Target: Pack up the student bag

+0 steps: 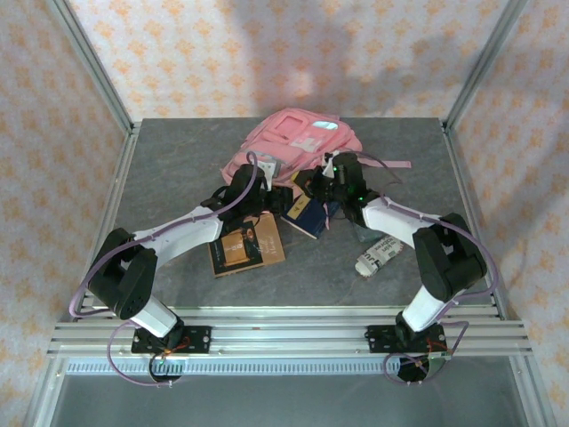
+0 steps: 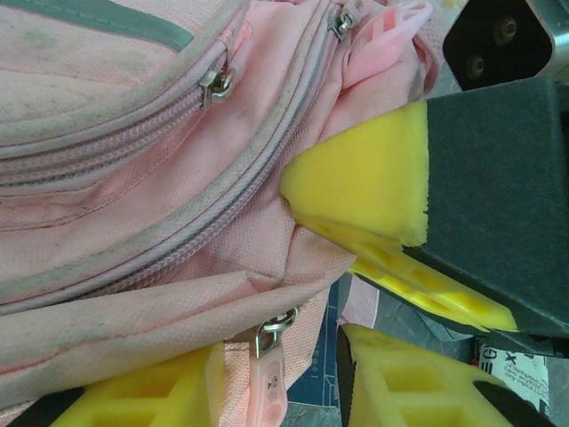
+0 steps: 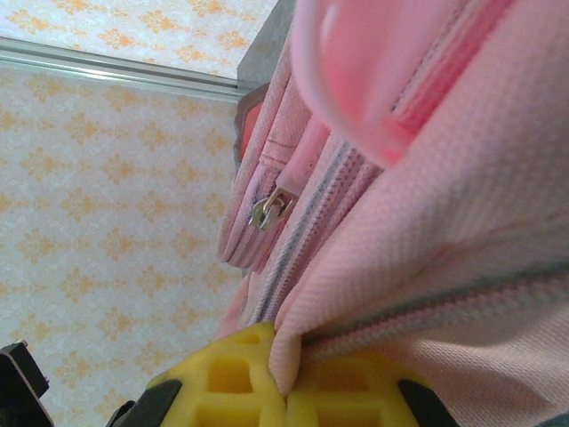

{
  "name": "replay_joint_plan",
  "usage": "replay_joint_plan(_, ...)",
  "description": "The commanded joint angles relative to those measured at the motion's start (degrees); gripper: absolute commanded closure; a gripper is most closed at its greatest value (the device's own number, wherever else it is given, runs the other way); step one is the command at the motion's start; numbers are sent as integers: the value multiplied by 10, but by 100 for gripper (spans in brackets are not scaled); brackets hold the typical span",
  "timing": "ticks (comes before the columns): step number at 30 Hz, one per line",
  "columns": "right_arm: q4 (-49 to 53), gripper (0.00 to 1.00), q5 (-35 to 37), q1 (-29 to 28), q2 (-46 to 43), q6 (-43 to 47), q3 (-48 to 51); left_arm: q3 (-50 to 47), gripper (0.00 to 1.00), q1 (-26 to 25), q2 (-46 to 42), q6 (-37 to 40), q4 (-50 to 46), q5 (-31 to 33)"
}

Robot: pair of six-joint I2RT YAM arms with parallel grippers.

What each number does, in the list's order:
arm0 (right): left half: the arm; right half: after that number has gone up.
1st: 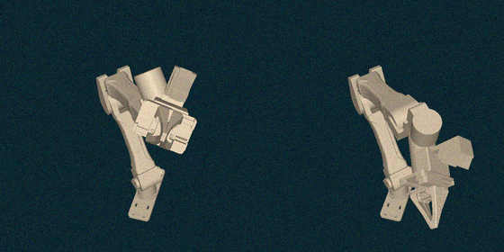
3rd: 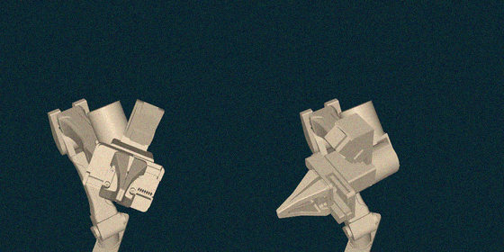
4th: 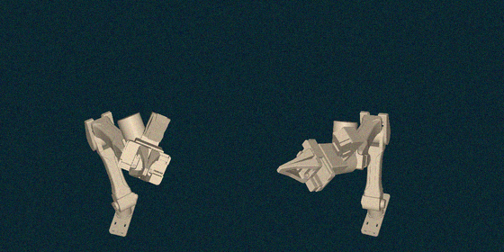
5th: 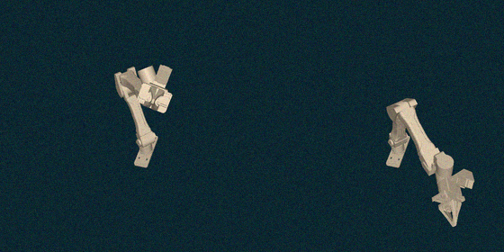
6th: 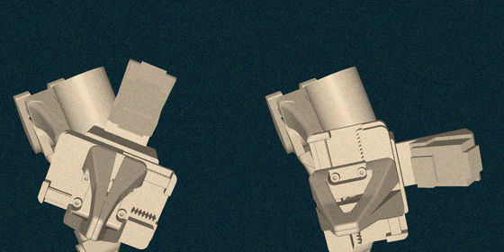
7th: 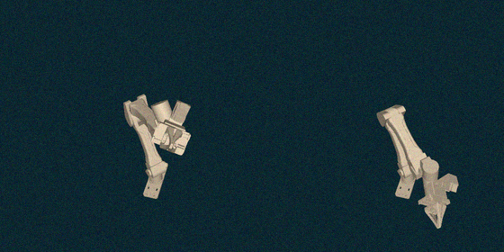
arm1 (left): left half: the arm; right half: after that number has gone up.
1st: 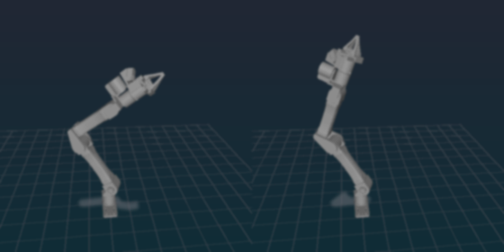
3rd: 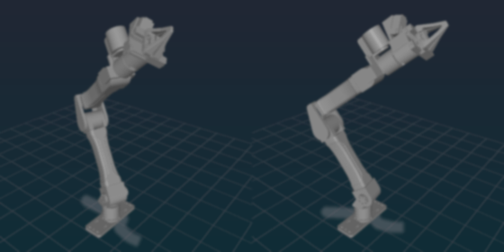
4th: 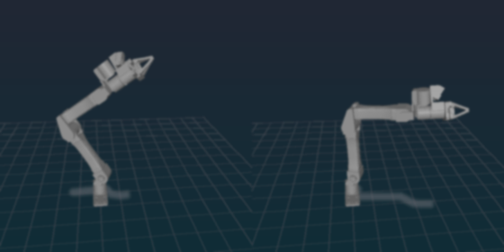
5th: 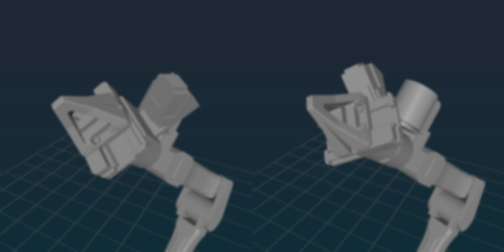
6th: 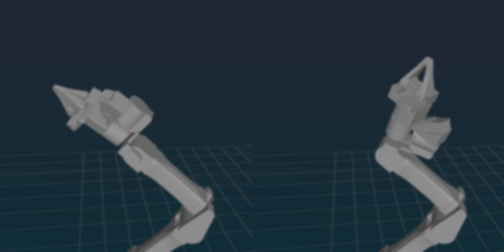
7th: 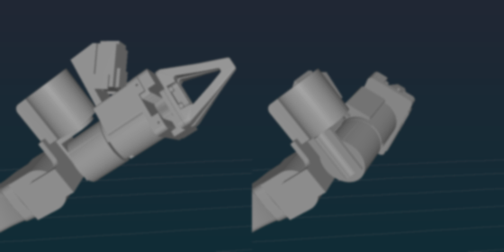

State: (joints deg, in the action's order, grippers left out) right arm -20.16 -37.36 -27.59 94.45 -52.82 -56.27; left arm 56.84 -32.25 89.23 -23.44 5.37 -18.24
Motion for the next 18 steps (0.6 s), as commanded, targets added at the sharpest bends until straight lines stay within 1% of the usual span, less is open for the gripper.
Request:
replay_joint_plan(1,-36,100,-41,-15,-6,16,-34,34,63,-1,8,8,11,-18)
replay_joint_plan(4,-36,100,-40,-15,-6,16,-37,35,62,-2,15,8,-2,-8)
replay_joint_plan(6,-36,100,-41,-15,-7,16,-40,30,62,-9,16,10,-9,11)
replay_joint_plan(9,-43,100,-48,-15,-6,8,-47,22,67,-29,21,21,-22,61)
replay_joint_plan(12,-47,100,-54,-15,-6,2,-56,21,70,-47,29,25,-33,118)
replay_joint_plan(15,-47,100,-55,-15,-9,0,-59,13,80,-51,34,13,-23,158)
replay_joint_plan(17,-46,100,-52,-15,-14,0,-58,12,94,-53,38,5,-20,180)
replay_joint_plan(18,-46,100,-51,-15,-15,0,-57,13,96,-54,39,3,-20,187)
